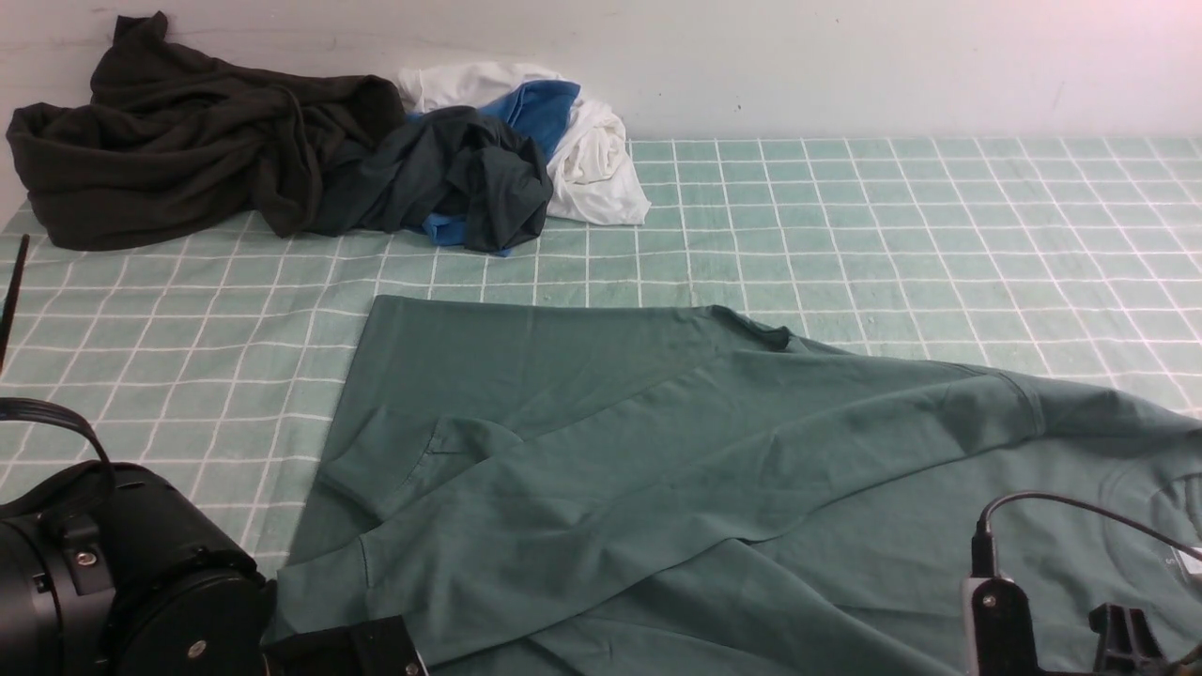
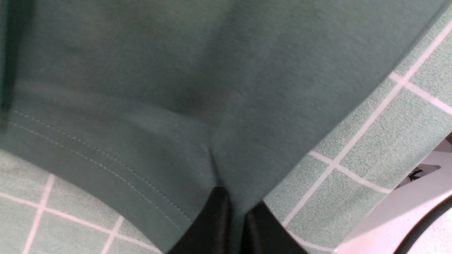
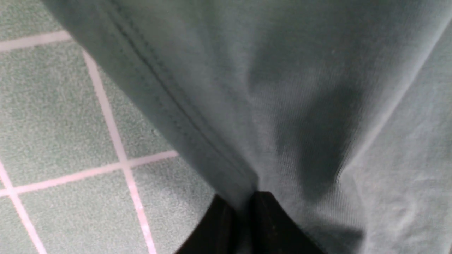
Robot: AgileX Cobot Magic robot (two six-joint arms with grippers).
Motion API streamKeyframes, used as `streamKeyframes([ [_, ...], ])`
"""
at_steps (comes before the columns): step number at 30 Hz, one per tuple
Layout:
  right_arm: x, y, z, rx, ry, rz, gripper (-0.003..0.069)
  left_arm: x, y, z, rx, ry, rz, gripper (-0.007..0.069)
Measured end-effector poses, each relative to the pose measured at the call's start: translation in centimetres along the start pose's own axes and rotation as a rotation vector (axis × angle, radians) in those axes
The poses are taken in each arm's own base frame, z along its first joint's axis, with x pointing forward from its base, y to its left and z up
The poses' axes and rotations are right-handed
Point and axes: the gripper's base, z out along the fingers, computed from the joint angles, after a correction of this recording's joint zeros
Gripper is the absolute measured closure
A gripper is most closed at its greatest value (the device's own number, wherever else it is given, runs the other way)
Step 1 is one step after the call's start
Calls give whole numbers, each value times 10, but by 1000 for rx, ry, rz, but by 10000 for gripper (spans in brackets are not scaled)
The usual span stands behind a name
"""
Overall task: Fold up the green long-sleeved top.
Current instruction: Use both arms simultaneously to clamp the lower edge of the clothing fabric, then use both arms to drag the lower edge of the fabric forward and fold it over the upper edge
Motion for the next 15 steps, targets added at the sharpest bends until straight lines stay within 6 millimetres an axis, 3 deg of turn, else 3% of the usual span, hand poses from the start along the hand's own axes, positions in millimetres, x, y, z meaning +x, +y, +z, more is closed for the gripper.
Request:
streamKeyframes([
  [5, 0, -4, -14, 19, -4, 7, 651, -1, 1, -1, -5, 0, -2, 618],
  [8, -2, -14, -36, 51, 3, 9, 651, -5, 5, -11, -28, 4, -24, 618],
  [9, -5, -23, -53, 79, 12, 9, 651, -8, 9, -21, -63, 4, -34, 618],
  [11, -6, -31, -65, 101, 15, 19, 651, -10, 14, -29, -95, 2, -41, 617],
  [15, -11, -69, -104, 216, -30, 85, 652, -22, 47, -73, -226, -98, -93, 606],
])
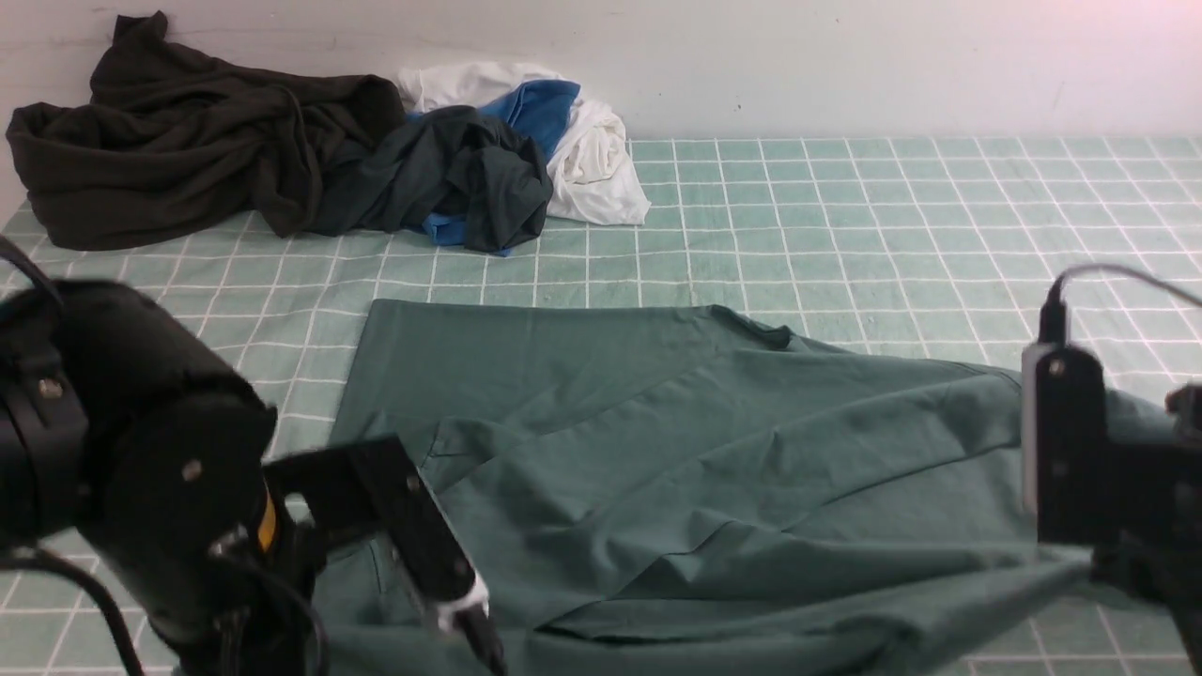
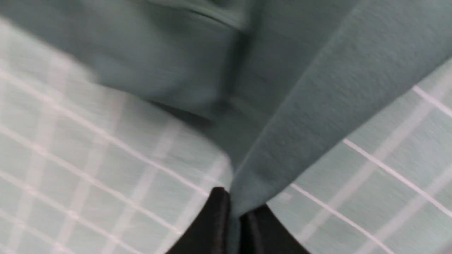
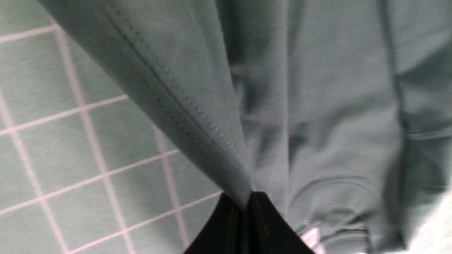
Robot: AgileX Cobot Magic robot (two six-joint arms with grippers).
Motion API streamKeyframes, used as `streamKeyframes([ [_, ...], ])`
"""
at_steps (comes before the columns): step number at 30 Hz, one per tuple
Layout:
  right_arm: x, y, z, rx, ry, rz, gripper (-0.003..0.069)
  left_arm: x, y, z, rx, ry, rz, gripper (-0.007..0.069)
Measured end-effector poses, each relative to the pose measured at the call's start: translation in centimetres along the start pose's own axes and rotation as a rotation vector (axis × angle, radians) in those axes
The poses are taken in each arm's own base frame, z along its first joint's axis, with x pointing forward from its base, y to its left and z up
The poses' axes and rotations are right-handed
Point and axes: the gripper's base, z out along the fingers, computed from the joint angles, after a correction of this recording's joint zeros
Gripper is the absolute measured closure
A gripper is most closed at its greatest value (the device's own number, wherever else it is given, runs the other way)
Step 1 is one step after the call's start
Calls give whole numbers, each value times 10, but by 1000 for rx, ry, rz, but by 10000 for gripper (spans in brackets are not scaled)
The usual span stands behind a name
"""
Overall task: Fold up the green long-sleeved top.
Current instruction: Use both arms to drag the lower edge of the fabric forward and fold it over the upper edge
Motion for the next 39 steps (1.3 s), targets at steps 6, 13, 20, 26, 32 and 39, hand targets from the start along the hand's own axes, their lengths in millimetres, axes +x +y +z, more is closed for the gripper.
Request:
streamKeyframes([
  [6, -15, -78, -9, 65, -116, 98, 652, -28, 86, -28, -126, -110, -96, 604],
  [13, -27, -148, 31, 18, -167, 146, 652, -77, 162, -11, -209, -165, -84, 604],
  [20, -42, -203, 111, 3, -148, 175, 652, -124, 223, 42, -261, -212, -110, 604],
  [26, -52, -222, 167, 45, -159, 299, 639, -139, 247, 79, -287, -257, -189, 574],
  [32, -54, -232, 182, 78, -173, 556, 509, -135, 260, 100, -294, -296, -312, 421],
  [39, -47, -248, 149, 123, -95, 830, 310, -128, 271, 90, -245, -338, -525, 175],
])
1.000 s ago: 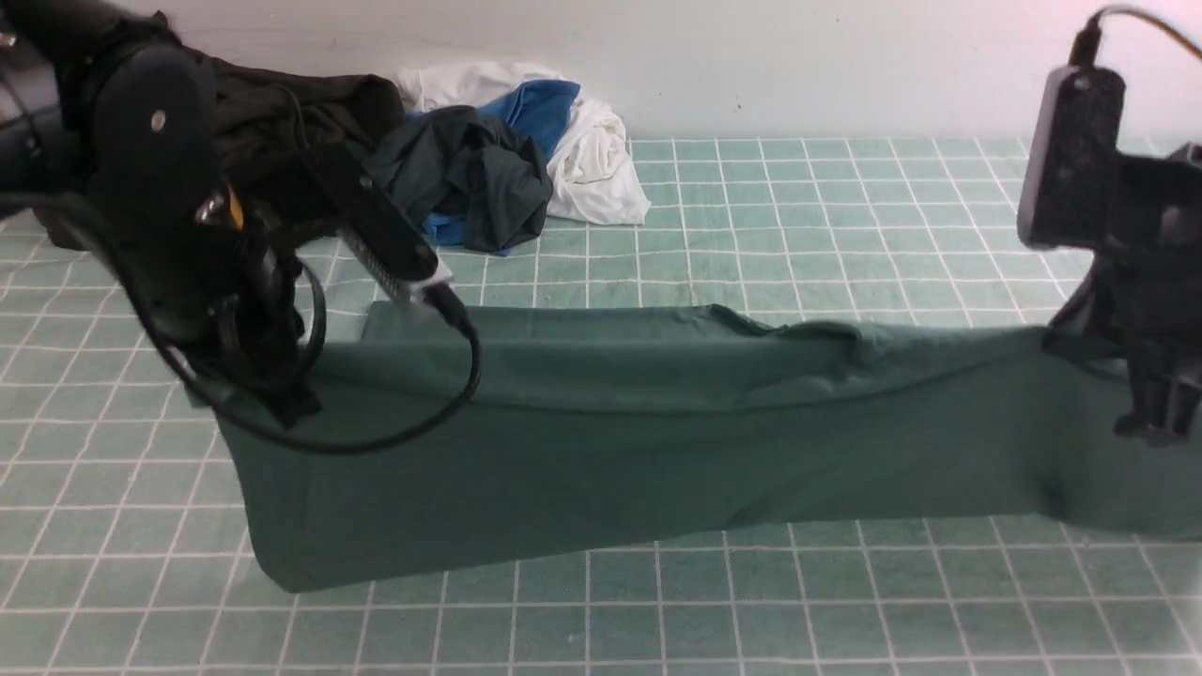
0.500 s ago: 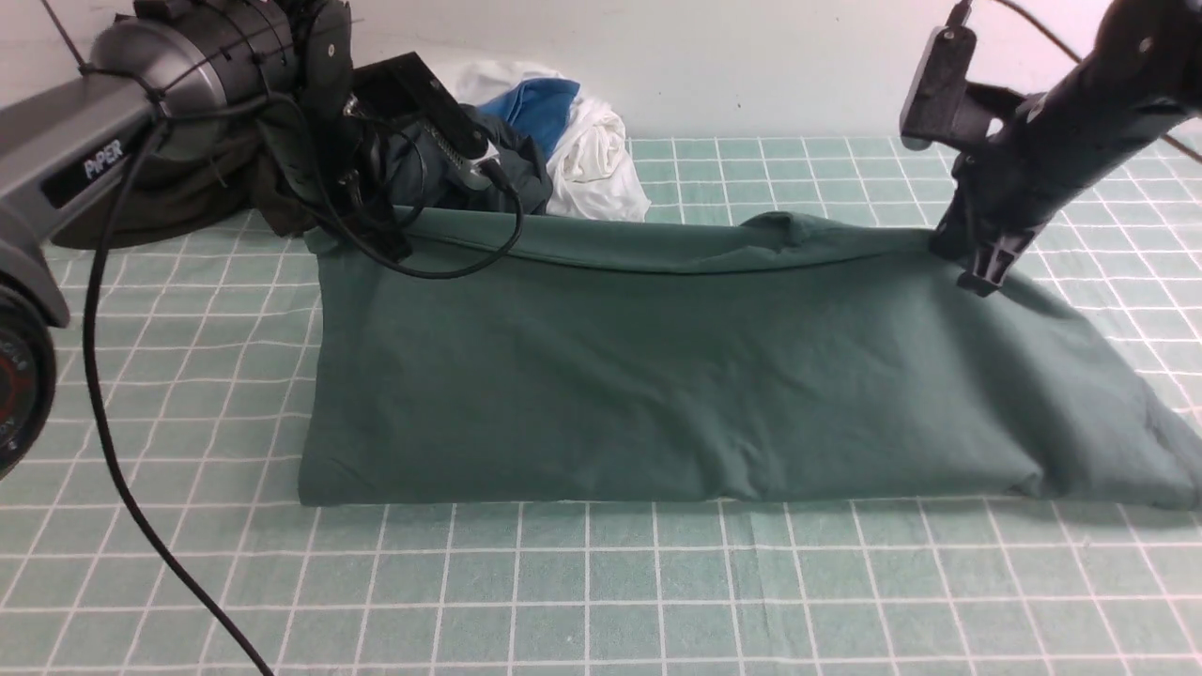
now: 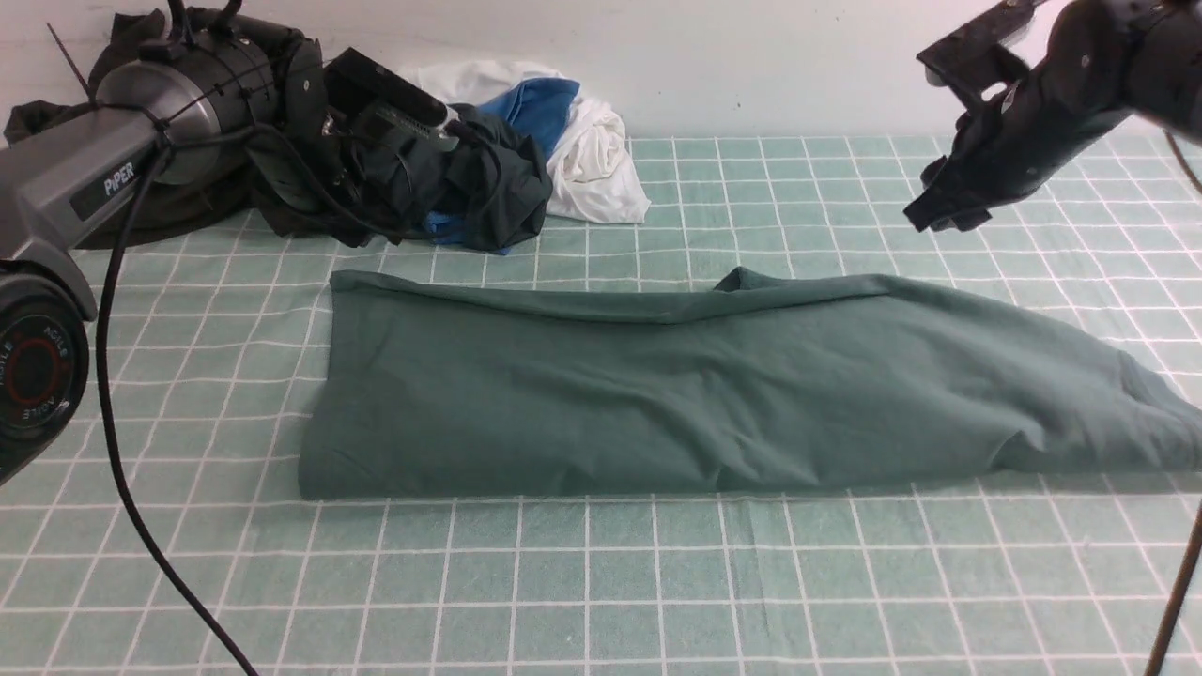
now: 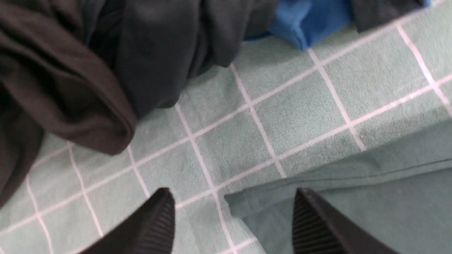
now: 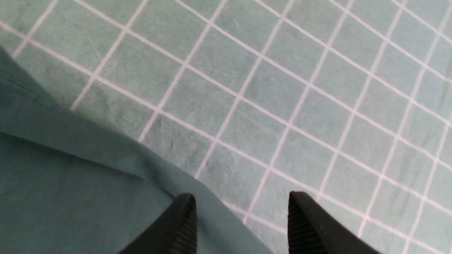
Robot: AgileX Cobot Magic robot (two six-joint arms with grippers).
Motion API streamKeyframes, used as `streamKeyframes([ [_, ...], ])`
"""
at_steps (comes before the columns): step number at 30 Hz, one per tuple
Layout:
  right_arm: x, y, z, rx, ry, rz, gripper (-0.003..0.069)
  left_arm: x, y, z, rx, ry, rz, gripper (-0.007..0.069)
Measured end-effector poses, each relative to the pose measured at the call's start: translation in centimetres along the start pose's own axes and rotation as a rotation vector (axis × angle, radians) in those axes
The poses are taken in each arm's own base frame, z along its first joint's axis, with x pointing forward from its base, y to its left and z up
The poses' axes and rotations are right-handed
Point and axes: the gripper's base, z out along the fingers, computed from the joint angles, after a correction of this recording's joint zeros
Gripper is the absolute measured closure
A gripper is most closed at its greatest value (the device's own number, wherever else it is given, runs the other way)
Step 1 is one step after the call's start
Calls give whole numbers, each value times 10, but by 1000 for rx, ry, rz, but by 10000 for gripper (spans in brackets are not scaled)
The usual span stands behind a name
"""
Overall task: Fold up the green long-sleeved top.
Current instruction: Use both arms to drag the lower edge of the fabric forward and fold it over the upper edge, then use the right arm to clamp the right edge of the fabric
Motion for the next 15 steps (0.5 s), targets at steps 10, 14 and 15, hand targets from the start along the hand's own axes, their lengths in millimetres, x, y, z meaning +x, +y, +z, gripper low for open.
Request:
streamKeyframes([
  [10, 38, -21, -41, -94, 224, 227, 298, -3, -41, -21, 233, 161, -41, 361],
  [14, 77, -31, -45, -125, 267, 326, 320, 1, -65, -14, 320, 177, 32, 568],
  [15, 87, -34, -46, -121, 276, 345, 324, 1, -68, -11, 339, 178, 37, 593],
])
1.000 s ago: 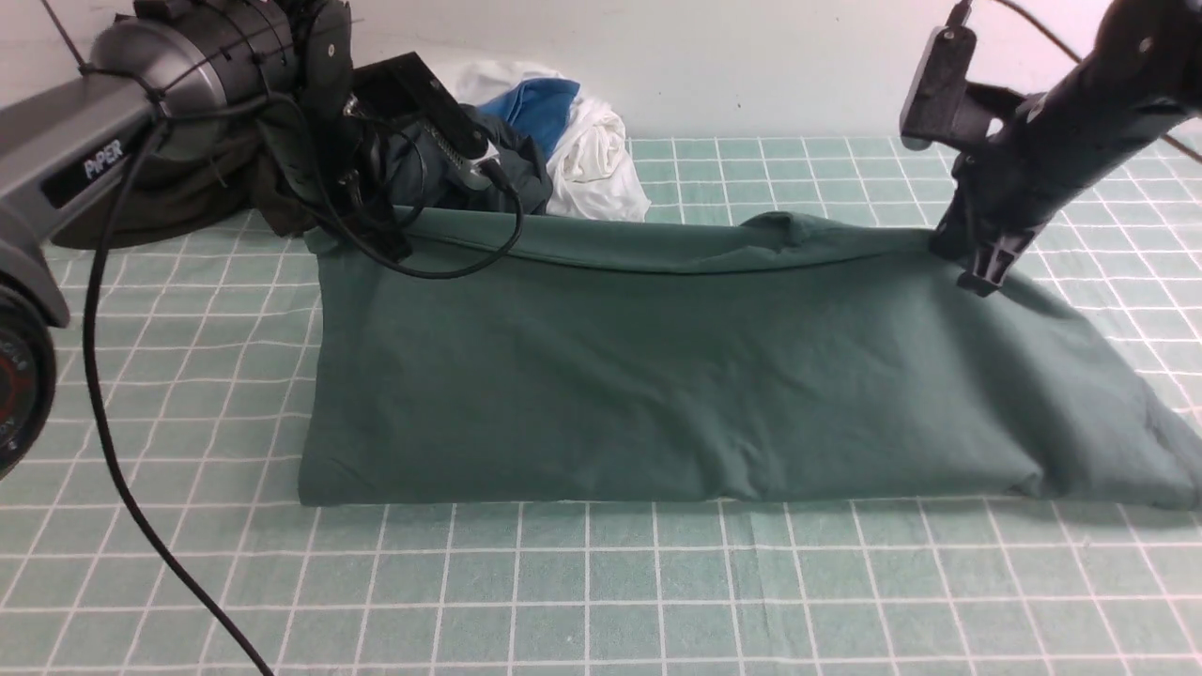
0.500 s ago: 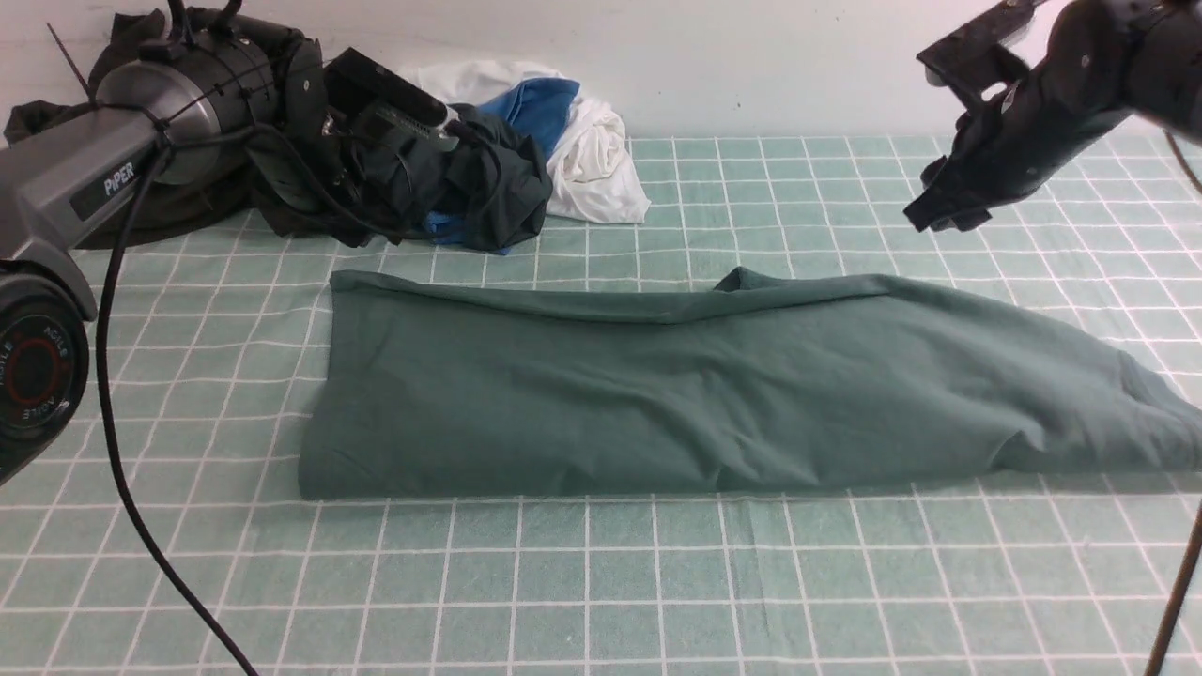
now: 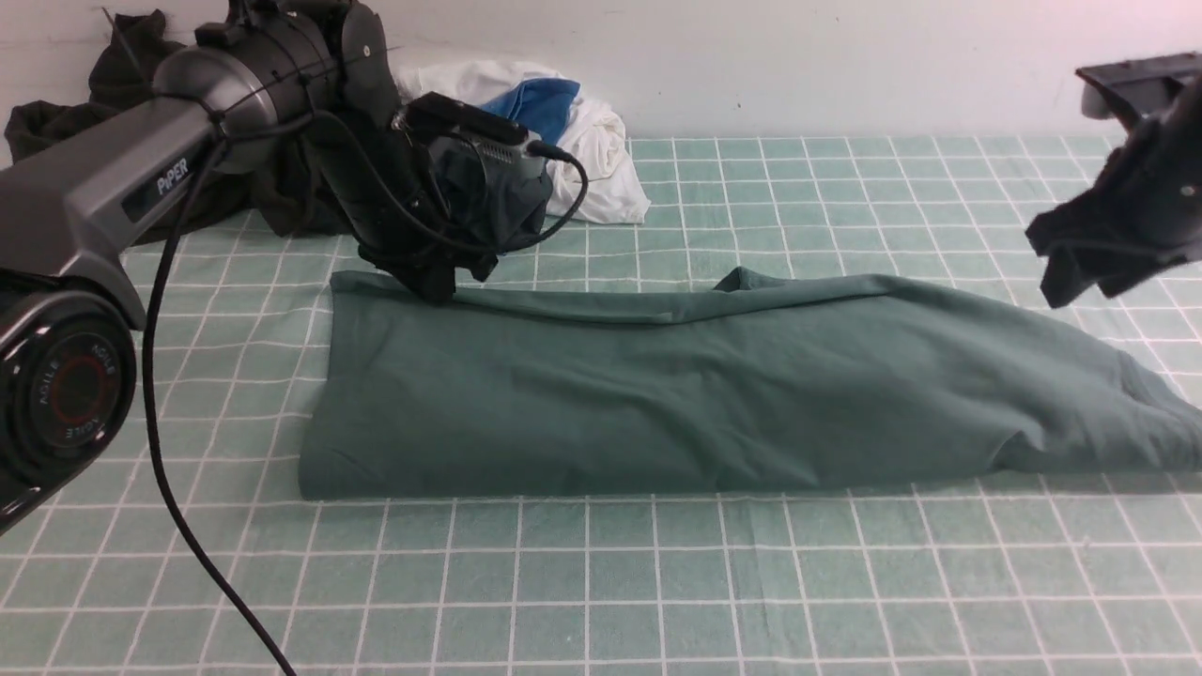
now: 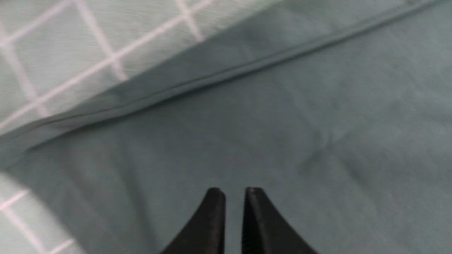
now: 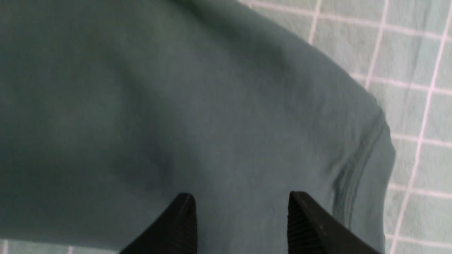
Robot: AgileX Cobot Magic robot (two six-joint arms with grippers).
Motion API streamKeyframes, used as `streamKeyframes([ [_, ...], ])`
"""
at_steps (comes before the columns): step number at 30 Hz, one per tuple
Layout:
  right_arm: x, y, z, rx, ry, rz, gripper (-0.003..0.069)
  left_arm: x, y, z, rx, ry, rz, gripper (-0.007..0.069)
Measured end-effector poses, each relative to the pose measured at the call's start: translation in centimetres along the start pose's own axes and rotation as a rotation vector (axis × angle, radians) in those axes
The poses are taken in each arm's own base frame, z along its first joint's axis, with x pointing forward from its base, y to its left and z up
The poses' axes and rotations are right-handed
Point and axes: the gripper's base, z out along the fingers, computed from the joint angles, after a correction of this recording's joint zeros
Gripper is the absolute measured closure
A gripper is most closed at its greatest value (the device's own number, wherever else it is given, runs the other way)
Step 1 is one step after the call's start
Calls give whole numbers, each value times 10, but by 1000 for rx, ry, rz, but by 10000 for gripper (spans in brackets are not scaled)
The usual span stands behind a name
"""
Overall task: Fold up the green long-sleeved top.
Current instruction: Use the right arm to clamp the right edge of the fabric
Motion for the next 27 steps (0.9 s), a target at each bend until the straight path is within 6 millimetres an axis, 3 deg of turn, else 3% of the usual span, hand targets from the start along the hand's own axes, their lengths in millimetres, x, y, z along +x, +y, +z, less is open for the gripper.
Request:
streamKeyframes([
  [6, 45, -40, 31, 33, 38, 174, 329, 3, -3, 26, 66, 27, -3, 628],
  [11, 62, -72, 65, 54, 74, 301, 263, 4, -3, 34, 74, 36, -5, 628],
  [16, 70, -80, 96, 26, 132, 347, 163, 5, -3, 34, 76, 40, -5, 628],
  [18, 69, -79, 97, 18, 128, 339, 157, 5, -3, 34, 78, 46, -4, 628],
  [21, 68, -77, 97, -11, 121, 310, 181, 6, -4, 34, 82, 55, -3, 628],
  [23, 67, -76, 97, -33, 113, 296, 237, 7, -4, 34, 86, 64, 1, 628],
  [24, 67, -74, 97, -51, 107, 285, 325, 7, -4, 34, 89, 70, 6, 628],
  [26, 66, -74, 97, -58, 105, 279, 399, 8, -4, 34, 90, 72, 10, 628],
  [27, 67, -73, 97, -62, 111, 267, 494, 8, -4, 32, 89, 78, 23, 628],
])
